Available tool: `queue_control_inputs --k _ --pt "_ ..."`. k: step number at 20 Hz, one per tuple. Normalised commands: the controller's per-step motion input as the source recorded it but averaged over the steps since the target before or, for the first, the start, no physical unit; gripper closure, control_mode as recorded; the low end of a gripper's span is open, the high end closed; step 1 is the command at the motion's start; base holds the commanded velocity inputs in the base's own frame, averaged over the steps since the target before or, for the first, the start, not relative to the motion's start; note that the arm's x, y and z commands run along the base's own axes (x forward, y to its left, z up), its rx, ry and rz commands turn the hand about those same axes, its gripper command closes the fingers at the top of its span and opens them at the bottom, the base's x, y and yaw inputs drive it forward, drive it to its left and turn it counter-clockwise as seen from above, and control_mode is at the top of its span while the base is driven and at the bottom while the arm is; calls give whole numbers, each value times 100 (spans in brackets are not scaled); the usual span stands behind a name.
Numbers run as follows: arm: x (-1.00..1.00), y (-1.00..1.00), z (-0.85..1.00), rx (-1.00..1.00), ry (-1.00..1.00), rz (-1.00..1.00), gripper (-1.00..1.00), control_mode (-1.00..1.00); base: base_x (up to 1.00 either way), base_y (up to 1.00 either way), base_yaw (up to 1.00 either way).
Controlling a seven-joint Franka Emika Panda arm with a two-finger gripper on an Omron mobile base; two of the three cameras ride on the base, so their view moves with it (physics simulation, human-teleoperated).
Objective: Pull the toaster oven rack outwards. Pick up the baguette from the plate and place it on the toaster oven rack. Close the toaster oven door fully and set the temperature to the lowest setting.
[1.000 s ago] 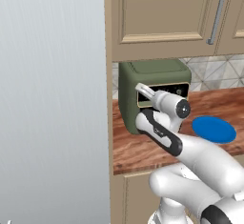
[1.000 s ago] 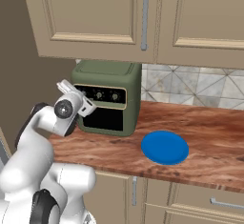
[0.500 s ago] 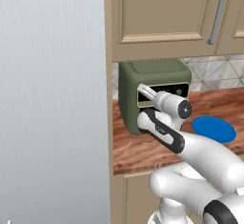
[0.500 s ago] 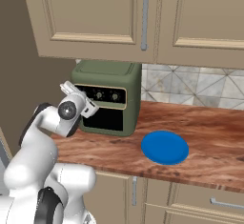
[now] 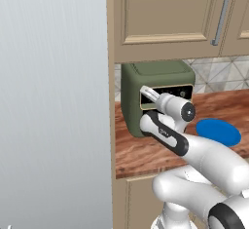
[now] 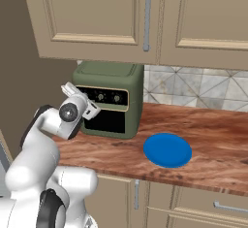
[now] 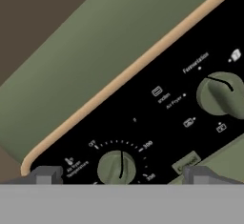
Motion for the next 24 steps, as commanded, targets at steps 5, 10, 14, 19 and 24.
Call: queue_control_inputs --k 5,10,14,19,24 --pt "10 2 0 0 0 0 -100 -100 0 0 0" --pt "11 7 0 0 0 0 -100 -100 0 0 0" --pt "0 0 -5 0 0 0 -100 -100 0 0 0" --pt "5 -5 -9 0 0 0 -100 -100 0 0 0" --pt "0 0 0 0 0 0 -100 -100 0 0 0"
